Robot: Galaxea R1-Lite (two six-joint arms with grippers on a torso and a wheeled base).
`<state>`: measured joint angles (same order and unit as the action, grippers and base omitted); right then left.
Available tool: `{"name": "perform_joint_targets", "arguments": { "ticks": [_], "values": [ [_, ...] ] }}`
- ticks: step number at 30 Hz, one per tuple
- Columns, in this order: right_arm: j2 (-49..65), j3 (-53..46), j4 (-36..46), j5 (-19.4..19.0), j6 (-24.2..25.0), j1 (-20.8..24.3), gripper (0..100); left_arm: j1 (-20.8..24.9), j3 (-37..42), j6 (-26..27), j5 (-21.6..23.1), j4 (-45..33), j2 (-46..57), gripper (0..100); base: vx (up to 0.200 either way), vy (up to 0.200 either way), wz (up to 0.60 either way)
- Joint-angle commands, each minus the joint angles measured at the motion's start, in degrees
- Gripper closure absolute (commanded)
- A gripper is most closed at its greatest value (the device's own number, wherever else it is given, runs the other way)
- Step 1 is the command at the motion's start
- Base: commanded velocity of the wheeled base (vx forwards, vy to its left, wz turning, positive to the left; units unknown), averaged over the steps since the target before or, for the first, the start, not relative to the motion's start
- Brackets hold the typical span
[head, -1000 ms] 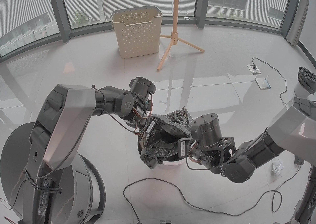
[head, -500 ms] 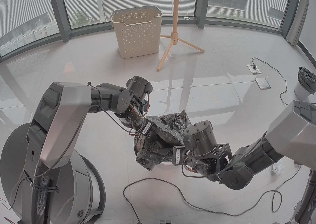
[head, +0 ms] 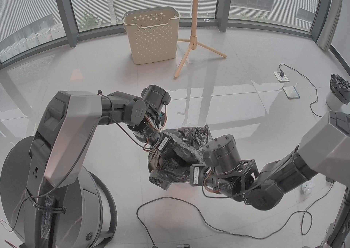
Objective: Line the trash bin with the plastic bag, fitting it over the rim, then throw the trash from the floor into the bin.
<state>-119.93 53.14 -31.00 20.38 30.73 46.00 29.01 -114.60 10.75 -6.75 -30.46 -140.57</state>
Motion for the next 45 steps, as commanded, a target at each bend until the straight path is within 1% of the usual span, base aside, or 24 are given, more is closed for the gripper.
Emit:
{"name": "perform_joint_targets", "arguments": {
  "ticks": [1,5,8,9,10,14,20,24,27,28,29,31,32,34,42,43,45],
  "values": [
    [-0.04,-0.05,-0.29,-0.43,-2.17,-4.69,100,0.34,0.01,-0.21,-0.45,1.20,-0.93,100,0.000,0.000,0.00],
    [0.31,-0.49,-0.29,-2.54,-1.64,-4.25,100,0.61,0.01,-0.21,-0.63,1.37,-0.85,100,0.000,0.000,0.00],
    [0.49,-1.99,-0.38,-2.54,-1.03,-1.61,100,0.61,0.01,0.06,-0.72,0.93,-0.76,100,0.000,0.000,0.00],
    [0.49,-1.99,-0.38,-2.54,-1.03,-1.61,100,0.61,0.01,0.06,-0.72,0.93,-0.76,100,0.000,0.000,0.00],
    [0.49,-2.34,-0.29,-2.63,0.12,-0.38,100,0.61,0.01,0.15,-0.72,0.67,-0.67,100,0.000,0.000,0.00],
    [0.49,-2.87,-0.20,-2.80,2.23,1.73,100,0.61,0.01,0.23,-0.72,-1.18,-0.32,100,0.000,0.000,0.00],
    [0.58,-3.74,-0.20,-2.80,3.11,2.96,100,0.69,0.01,0.23,-0.72,-1.79,-0.14,100,0.000,0.000,0.00],
    [1.02,-4.10,-0.29,-2.98,3.81,2.78,100,0.78,0.01,0.06,-0.72,-2.41,0.03,100,0.000,0.000,0.00],
    [1.45,-3.74,-0.38,-3.68,3.72,0.85,100,1.04,0.01,-0.21,-0.89,-1.79,-0.14,100,0.000,0.000,0.00],
    [1.54,-3.48,-0.38,-3.68,3.19,-1.00,100,1.04,0.01,-0.38,-0.89,-1.44,-0.06,100,0.000,0.000,0.00],
    [1.63,-3.30,-0.46,-3.77,2.93,-1.87,100,1.04,0.01,-0.47,-0.89,-1.00,-0.14,100,0.000,0.000,0.00],
    [1.72,-3.22,-0.46,-3.77,2.67,-2.58,100,1.04,0.01,-0.56,-0.98,-0.65,-0.14,100,0.000,0.000,0.00],
    [2.07,-3.22,-0.46,-3.77,1.79,-3.72,100,1.04,0.01,-0.56,-2.04,0.05,-0.41,100,0.000,0.000,0.00],
    [2.16,-3.30,-0.46,-3.68,0.91,-4.42,100,1.04,0.01,-0.56,-2.83,0.85,-0.67,100,0.000,0.000,0.00],
    [2.16,-3.22,-0.46,-3.51,0.64,-4.25,100,1.57,0.01,-0.56,-2.91,1.02,-0.49,100,0.000,0.000,0.00],
    [2.16,-3.22,-0.46,-3.51,0.64,-4.16,0,1.57,0.01,-0.56,-2.91,1.02,-0.49,100,0.000,0.000,0.00],
    [2.16,-3.48,-0.46,-3.51,0.73,-3.63,0,1.48,0.01,-0.56,-2.91,1.02,-0.41,100,0.000,0.000,0.00]
  ]
}}
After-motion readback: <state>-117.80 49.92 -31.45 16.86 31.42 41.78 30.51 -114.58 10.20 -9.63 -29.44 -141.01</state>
